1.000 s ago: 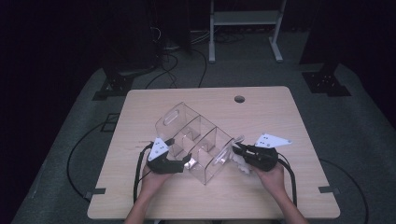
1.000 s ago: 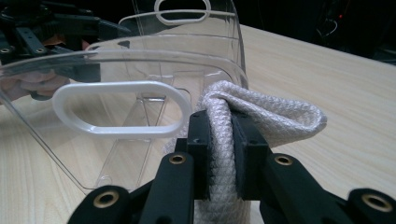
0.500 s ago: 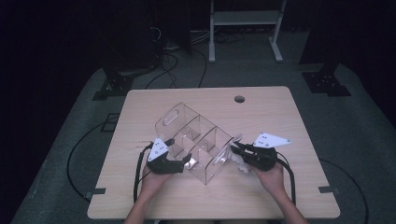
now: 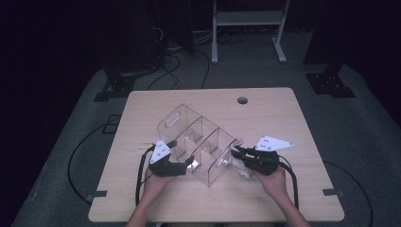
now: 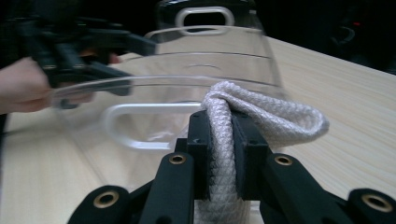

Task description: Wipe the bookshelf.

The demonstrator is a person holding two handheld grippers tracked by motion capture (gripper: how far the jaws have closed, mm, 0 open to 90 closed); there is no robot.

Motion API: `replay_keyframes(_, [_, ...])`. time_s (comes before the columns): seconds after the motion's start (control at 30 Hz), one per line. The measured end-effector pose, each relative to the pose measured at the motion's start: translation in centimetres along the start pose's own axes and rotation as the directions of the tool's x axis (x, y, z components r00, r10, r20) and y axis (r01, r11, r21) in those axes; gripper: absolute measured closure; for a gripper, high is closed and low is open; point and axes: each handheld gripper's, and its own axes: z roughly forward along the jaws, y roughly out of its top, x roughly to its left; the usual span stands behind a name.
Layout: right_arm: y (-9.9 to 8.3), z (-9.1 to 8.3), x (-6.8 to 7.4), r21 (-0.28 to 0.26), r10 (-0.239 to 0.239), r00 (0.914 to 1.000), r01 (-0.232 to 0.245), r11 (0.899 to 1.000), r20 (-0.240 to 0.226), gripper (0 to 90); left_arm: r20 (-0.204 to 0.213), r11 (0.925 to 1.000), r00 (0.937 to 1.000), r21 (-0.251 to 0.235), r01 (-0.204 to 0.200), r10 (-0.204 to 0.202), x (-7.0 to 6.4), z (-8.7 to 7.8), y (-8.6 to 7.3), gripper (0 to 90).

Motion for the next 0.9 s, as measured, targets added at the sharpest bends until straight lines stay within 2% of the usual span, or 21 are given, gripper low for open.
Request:
replay_keyframes(0.07, [0.1, 0.0, 0.1, 0.005, -0.009, 0.9999, 0.009, 1.000, 0.005, 78.3, 0.002, 1.0000, 1.0000, 0.004, -0.002, 0.002, 0.0, 0.0, 0.1, 8.7])
replay_keyframes(0.17, [0.0, -0.1, -0.7, -0.001, 0.029, 0.9995, -0.029, 1.000, 0.013, 78.4, 0.000, 1.0000, 1.0000, 0.003, 0.000, 0.000, -0.1, 0.1, 0.1, 8.6])
replay_keyframes(0.23, [0.1, -0.1, -0.1, 0.001, 0.015, 0.9999, -0.015, 1.000, 0.007, 78.4, 0.000, 1.0000, 1.0000, 0.001, 0.000, 0.000, 0.0, 0.0, 0.0, 8.5])
replay_keyframes(0.33, [0.3, 0.0, 1.1, -0.004, -0.009, 0.9994, 0.009, 1.000, -0.032, 78.4, 0.003, 1.0000, 1.0000, 0.002, 0.000, 0.000, 0.0, 0.0, 0.0, 8.5])
replay_keyframes(0.37, [0.5, 0.0, 1.3, 0.003, -0.022, 0.9994, 0.022, 1.000, -0.027, 78.4, 0.003, 1.0000, 1.0000, 0.002, -0.002, 0.002, 0.1, 0.0, 0.0, 8.6])
replay_keyframes(0.4, [0.5, 0.0, 1.2, 0.008, -0.028, 0.9993, 0.028, 1.000, -0.025, 78.5, 0.002, 1.0000, 1.0000, 0.001, -0.002, 0.002, 0.0, 0.0, 0.0, 8.6])
replay_keyframes(0.5, [0.5, -0.1, 0.5, -0.001, -0.001, 0.9999, 0.001, 1.000, -0.011, 78.4, 0.001, 1.0000, 1.0000, 0.000, -0.002, 0.002, 0.0, 0.0, 0.0, 8.6])
replay_keyframes(0.57, [0.4, -0.1, 0.9, -0.004, -0.003, 0.9999, 0.003, 1.000, -0.011, 78.3, 0.001, 1.0000, 1.0000, -0.003, 0.001, -0.001, 0.0, 0.0, 0.0, 8.5])
replay_keyframes(0.67, [0.4, 0.2, 1.9, -0.004, -0.015, 0.9983, 0.014, 1.000, -0.056, 78.3, 0.001, 1.0000, 1.0000, -0.002, 0.001, -0.001, 0.1, 0.0, -0.1, 8.4])
replay_keyframes(0.73, [0.5, 0.2, 1.9, 0.003, -0.028, 0.9983, 0.028, 1.000, -0.050, 78.4, -0.001, 1.0000, 1.0000, -0.001, -0.002, 0.002, 0.1, 0.0, 0.0, 8.5])
replay_keyframes(0.83, [0.4, 0.1, 1.2, -0.003, 0.010, 0.9993, -0.010, 1.000, -0.036, 78.4, -0.004, 1.0000, 1.0000, -0.005, -0.001, 0.001, 0.0, 0.0, 0.0, 8.4])
replay_keyframes(0.9, [0.4, 0.1, 1.6, -0.006, 0.009, 0.9991, -0.009, 1.000, -0.042, 78.3, -0.005, 1.0000, 1.0000, -0.007, 0.001, -0.001, 0.0, 0.0, 0.0, 8.3])
